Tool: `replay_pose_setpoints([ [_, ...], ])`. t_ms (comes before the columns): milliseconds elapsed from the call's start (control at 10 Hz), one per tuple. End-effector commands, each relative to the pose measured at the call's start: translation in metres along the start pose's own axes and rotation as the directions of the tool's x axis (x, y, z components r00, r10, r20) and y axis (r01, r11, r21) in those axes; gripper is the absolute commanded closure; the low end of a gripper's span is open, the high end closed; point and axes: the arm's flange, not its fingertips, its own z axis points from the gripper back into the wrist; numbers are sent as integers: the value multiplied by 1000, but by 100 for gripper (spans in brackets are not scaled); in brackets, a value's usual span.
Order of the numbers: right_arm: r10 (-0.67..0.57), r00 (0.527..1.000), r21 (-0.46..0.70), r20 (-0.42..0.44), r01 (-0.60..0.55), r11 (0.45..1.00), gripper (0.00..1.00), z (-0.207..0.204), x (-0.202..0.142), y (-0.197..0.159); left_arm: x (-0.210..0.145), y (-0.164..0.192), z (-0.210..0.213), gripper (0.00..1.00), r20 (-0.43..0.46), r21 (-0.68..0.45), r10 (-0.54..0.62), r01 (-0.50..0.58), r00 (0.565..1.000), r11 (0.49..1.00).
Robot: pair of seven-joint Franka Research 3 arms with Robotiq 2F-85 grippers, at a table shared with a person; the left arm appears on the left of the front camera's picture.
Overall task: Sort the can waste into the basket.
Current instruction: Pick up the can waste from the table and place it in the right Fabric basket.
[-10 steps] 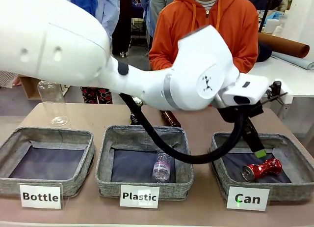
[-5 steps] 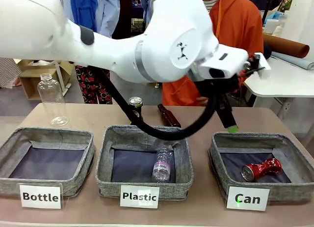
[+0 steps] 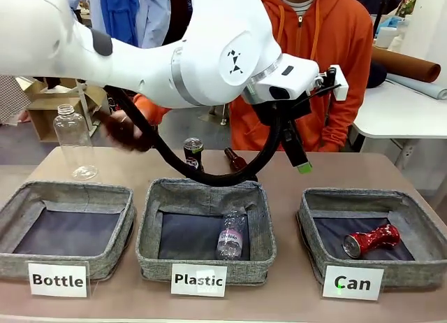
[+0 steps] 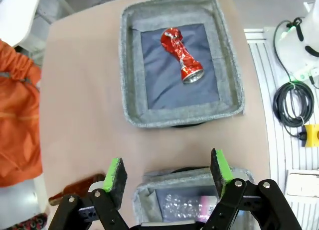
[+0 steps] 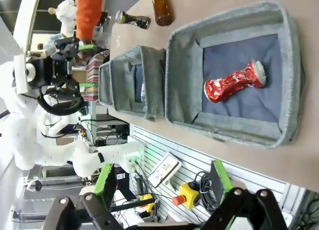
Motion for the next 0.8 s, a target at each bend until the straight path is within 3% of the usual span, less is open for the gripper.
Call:
replay_pose_setpoints([
  [0, -39, 999, -19, 28, 40, 999, 0, 6, 3, -2, -15, -14, 8, 12, 2, -2, -11, 11, 1000, 1000],
  [400, -51, 996, -27, 67, 53, 998, 0, 11, 0, -7, -21, -18, 8, 12, -16, -17, -12, 12, 1000, 1000],
  [700, -60, 996, -3, 63, 60, 998, 0, 12, 0, -7, -42, -23, 39, 12, -39, -85, 46, -50, 998, 995],
])
